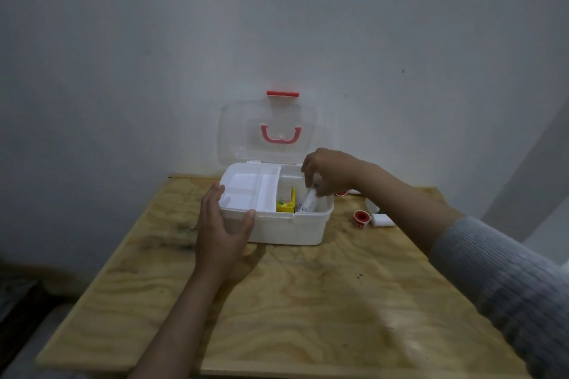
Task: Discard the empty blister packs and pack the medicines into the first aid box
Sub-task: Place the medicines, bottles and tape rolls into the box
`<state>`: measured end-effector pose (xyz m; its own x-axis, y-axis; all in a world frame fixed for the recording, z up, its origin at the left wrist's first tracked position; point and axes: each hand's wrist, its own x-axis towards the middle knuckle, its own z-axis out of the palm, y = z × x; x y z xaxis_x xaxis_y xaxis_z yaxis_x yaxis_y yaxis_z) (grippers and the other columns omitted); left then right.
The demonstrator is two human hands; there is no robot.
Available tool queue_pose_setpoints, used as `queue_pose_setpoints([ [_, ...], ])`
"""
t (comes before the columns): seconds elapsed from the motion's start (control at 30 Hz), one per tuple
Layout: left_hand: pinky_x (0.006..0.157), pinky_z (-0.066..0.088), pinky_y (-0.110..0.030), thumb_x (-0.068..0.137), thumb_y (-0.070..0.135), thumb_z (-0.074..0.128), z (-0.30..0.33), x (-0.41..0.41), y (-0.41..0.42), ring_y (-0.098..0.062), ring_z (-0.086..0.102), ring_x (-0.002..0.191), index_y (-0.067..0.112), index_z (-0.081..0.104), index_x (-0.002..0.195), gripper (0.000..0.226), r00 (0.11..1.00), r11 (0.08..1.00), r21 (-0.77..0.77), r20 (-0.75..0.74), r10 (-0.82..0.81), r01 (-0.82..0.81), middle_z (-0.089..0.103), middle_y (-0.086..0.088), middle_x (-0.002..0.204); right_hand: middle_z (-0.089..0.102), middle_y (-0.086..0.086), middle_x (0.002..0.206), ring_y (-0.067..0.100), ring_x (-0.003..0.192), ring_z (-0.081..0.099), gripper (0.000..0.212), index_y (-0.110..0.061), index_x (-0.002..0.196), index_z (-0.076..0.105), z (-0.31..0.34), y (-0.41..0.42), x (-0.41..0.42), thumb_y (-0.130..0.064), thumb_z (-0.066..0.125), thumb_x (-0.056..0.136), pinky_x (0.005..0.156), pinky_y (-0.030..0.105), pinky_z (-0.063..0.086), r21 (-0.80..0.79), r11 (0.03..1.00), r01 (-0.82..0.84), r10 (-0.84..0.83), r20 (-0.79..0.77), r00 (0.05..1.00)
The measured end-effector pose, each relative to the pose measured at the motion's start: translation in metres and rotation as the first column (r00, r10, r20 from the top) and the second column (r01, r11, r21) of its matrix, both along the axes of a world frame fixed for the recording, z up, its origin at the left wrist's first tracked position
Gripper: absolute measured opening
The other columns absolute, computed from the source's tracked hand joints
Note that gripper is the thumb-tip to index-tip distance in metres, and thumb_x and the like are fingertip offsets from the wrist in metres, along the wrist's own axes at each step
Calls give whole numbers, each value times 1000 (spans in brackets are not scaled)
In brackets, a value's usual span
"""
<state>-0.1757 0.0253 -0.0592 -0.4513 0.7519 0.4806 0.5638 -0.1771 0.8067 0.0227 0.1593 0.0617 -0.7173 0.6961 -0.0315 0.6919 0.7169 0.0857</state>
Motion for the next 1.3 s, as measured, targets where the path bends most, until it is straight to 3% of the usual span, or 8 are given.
queue_pose_setpoints([
  [0.13,97,49,-43,76,55,59,-1,0,0,-16,37,131,29,30,140,75,1000,1000,8,-2,5,-5,35,2,146,60,0,125,19,112,50,20,-21,95,71,9,-4,20,-23,72,76,92,39,47,22,1000,-3,7,-192,981],
  [0.37,97,50,-49,77,52,61,-3,-2,2,-17,38,132,32,29,139,72,1000,1000,8,-5,-2,2,35,3,146,67,3,113,19,106,60,17,-19,94,72,23,0,85,-23,71,78,95,30,42,0,994,113,-104,-397,912],
  [0.47,97,49,-50,78,49,62,-3,-2,2,-17,37,132,33,28,139,71,1000,1000,7,-8,-6,6,35,4,146,67,3,110,19,105,60,19,-21,96,71,15,4,118,-18,71,77,92,34,46,-77,972,222,-234,-395,888],
  [0.57,98,48,-48,81,42,66,-3,-1,2,-14,36,130,30,29,140,70,1000,1000,17,-11,-5,5,34,2,147,65,3,113,18,104,57,28,-20,104,68,-4,12,147,-13,69,77,85,29,44,-123,934,336,-357,-253,899],
  [0.7,100,44,-41,80,41,64,0,1,1,-6,31,127,24,32,140,70,1000,1000,21,-14,4,-4,35,1,147,64,1,116,18,103,56,35,-25,106,67,-38,20,182,-9,66,75,86,36,49,-135,886,443,-461,-167,872],
  [0.9,95,42,-34,83,34,67,5,6,-1,-6,30,125,17,33,141,69,1000,1000,23,-15,12,-12,36,-4,147,66,4,106,20,91,58,40,-24,104,66,-68,16,200,-5,72,70,82,34,50,-216,869,445,-495,-375,784],
  [1.13,95,46,-37,82,39,67,2,2,-1,-7,31,127,22,32,140,70,999,1000,14,-31,7,-7,35,-2,147,61,2,99,18,88,57,50,-21,110,61,-84,8,204,-3,76,67,79,31,46,-267,861,433,-508,-433,744],
  [1.3,95,44,-34,82,32,69,2,4,0,-7,32,125,18,34,140,68,1000,1000,25,-21,7,-6,37,-4,145,67,5,97,20,86,61,39,-18,102,66,-91,-5,209,-1,75,69,83,38,52,-205,866,456,-478,-606,636],
])
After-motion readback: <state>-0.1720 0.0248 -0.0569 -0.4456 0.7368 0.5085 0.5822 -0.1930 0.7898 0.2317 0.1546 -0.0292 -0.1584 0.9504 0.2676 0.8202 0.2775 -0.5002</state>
